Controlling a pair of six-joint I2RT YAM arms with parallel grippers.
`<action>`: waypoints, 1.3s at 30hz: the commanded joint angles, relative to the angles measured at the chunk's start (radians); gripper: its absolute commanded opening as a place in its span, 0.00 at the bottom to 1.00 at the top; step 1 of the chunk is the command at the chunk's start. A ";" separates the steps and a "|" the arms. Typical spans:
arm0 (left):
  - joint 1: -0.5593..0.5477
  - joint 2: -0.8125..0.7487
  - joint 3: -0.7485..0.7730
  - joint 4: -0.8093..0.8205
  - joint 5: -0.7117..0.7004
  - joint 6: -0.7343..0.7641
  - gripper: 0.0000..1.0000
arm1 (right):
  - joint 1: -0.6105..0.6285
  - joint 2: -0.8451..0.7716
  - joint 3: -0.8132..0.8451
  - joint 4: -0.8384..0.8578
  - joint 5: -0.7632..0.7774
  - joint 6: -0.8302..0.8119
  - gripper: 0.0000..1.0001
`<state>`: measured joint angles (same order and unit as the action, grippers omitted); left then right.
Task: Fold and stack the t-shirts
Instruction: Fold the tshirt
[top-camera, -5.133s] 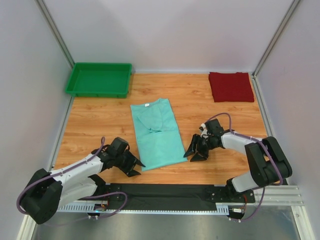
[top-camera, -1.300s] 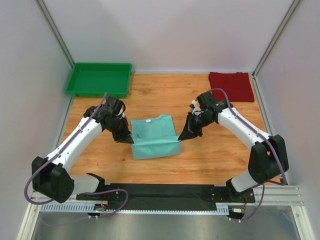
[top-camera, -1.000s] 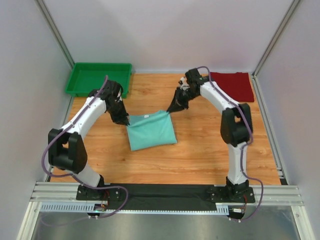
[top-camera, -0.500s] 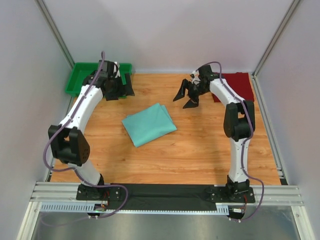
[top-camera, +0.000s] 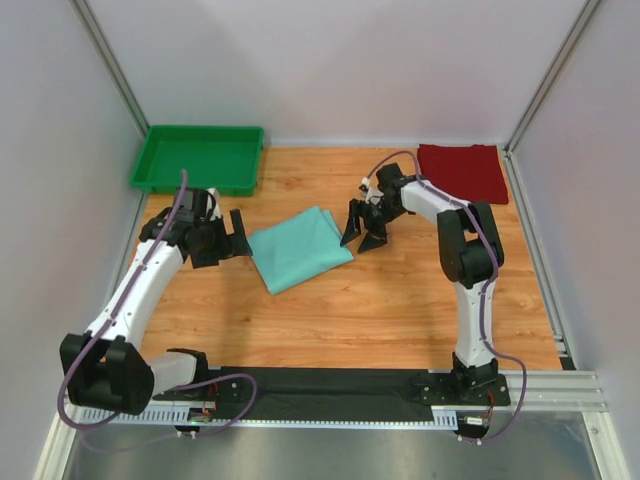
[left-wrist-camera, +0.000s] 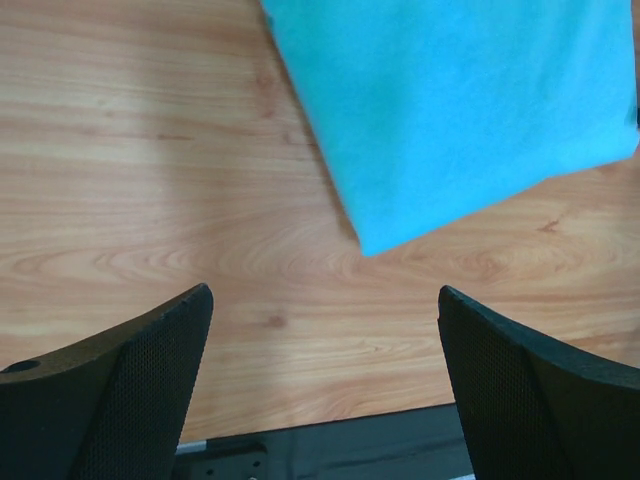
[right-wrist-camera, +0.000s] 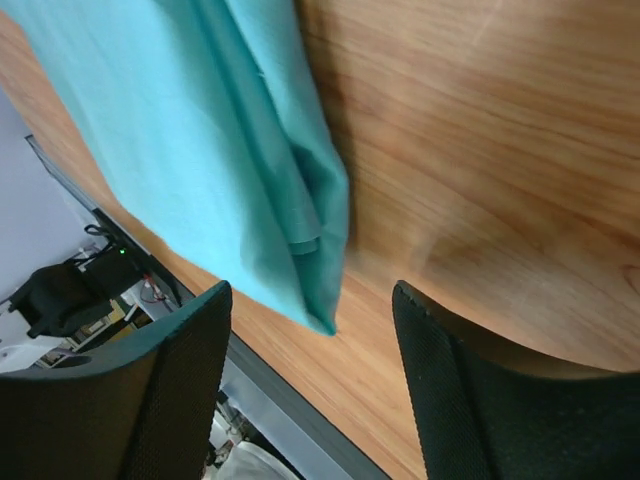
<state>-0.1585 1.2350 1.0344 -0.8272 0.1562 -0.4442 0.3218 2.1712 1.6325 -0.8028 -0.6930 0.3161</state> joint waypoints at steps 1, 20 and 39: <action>0.031 -0.081 0.007 -0.053 -0.063 -0.031 1.00 | 0.058 -0.054 -0.054 0.069 0.010 -0.035 0.65; 0.047 0.094 0.009 0.210 0.261 0.091 0.91 | 0.073 -0.513 -0.519 0.044 0.259 -0.031 0.84; -0.018 0.698 0.351 0.289 0.250 0.199 0.74 | 0.043 -0.011 0.092 -0.022 0.219 -0.141 0.59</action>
<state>-0.1543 1.9110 1.3506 -0.5320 0.3889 -0.2764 0.3660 2.1479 1.6932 -0.7967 -0.4496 0.2024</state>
